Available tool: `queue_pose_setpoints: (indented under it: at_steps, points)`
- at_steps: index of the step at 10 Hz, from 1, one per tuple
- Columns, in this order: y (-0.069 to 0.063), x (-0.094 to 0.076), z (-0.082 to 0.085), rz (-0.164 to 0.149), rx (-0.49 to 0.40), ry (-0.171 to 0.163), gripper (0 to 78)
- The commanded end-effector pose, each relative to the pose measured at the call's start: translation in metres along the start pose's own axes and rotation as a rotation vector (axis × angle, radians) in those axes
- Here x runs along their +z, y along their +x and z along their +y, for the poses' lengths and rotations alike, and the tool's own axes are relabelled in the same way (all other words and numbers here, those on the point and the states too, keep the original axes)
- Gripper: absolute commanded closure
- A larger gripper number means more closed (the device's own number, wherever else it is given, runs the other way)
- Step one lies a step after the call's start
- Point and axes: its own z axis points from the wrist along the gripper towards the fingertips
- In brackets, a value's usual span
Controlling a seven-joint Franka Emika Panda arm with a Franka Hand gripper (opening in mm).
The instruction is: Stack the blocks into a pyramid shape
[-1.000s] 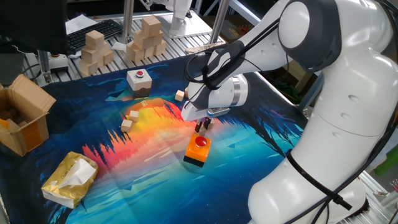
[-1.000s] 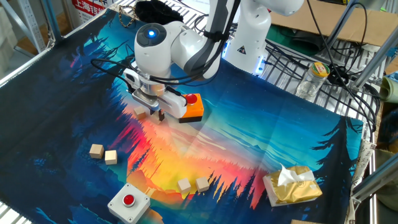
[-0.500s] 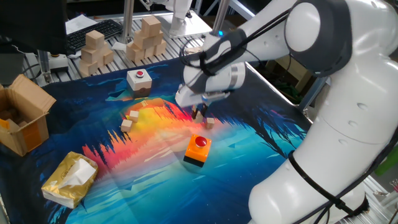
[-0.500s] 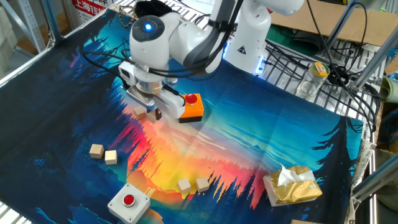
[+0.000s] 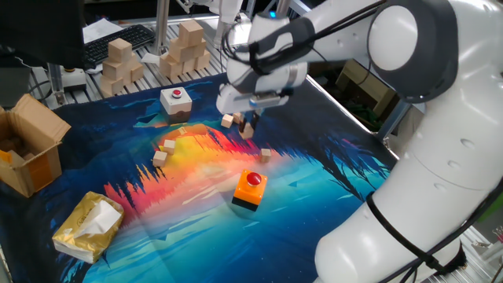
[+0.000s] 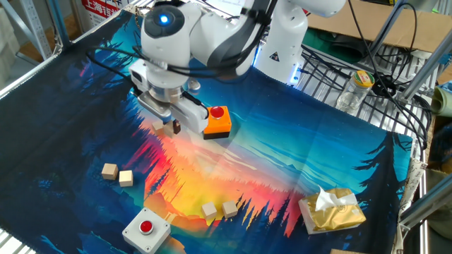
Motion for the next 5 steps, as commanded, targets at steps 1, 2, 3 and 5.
queue_pose_setpoints:
  at_steps: [1,2,3,5]
  points:
    - [-0.0078,-0.0017,0.0044,-0.006,0.013,0.008,76.4]
    - [-0.008,-0.0004,0.0046,-0.007,0.013,0.007,76.4]
    - [-0.008,-0.0002,0.0046,-0.007,0.013,0.007,76.4]
    - [-0.0081,0.0003,0.0046,-0.007,0.013,0.007,76.4]
